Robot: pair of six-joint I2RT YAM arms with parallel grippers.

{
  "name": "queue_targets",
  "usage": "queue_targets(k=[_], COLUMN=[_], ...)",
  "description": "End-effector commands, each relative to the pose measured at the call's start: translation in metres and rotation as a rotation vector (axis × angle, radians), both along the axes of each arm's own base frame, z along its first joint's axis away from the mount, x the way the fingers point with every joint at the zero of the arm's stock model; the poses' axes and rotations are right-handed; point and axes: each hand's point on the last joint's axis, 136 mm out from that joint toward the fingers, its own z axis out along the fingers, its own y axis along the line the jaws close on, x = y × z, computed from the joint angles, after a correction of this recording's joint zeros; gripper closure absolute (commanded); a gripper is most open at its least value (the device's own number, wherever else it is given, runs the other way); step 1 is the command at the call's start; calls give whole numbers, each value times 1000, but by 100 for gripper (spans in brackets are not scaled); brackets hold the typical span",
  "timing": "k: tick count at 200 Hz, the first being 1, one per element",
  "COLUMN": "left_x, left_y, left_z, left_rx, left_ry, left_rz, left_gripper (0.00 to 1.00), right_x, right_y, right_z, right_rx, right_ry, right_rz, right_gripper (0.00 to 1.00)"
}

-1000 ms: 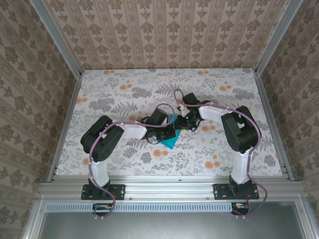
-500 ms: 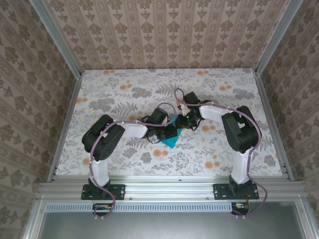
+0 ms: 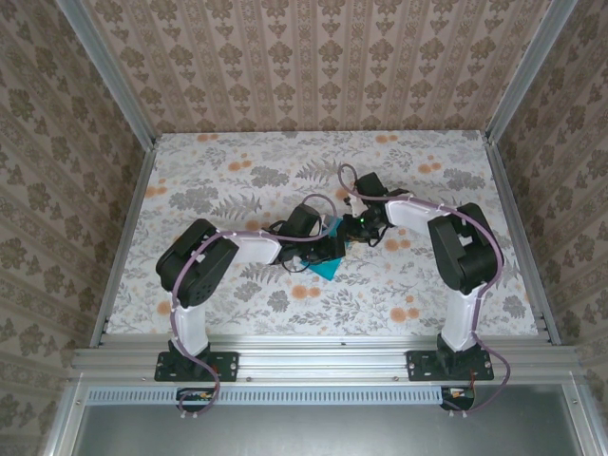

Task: Fold a paper plane with a square sheet of paper (pick it up from the middle)
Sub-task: Fold the triangle a second time at the center of the table.

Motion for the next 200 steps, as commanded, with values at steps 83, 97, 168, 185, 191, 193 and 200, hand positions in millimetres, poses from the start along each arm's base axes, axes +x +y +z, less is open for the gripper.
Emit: queue_targets(k=[83, 97, 168, 185, 191, 193, 200], left_x=[-2, -3, -3, -3, -3, -3, -3], left_y=[15, 16, 17, 18, 18, 18, 18], left_z=[-24, -25, -26, -26, -26, -26, -25], left_rx=[50, 49, 46, 45, 46, 46, 46], left_ry=[1, 0, 0, -1, -1, -2, -3], left_rz=[39, 39, 32, 31, 33, 30, 31], left_gripper=[77, 80, 100, 100, 100, 100, 100], right_x=[-32, -36, -45, -45, -44, -44, -44], right_y=[-11, -7, 12, 15, 18, 18, 20], right_z=[33, 36, 29, 24, 24, 22, 20], right_rx=[267, 314, 393, 391, 393, 392, 388], right_ry=[49, 60, 111, 119, 119, 121, 125], right_rz=[-134, -146, -163, -162, -160, -161, -155], right_gripper=[84, 87, 93, 93, 94, 94, 94])
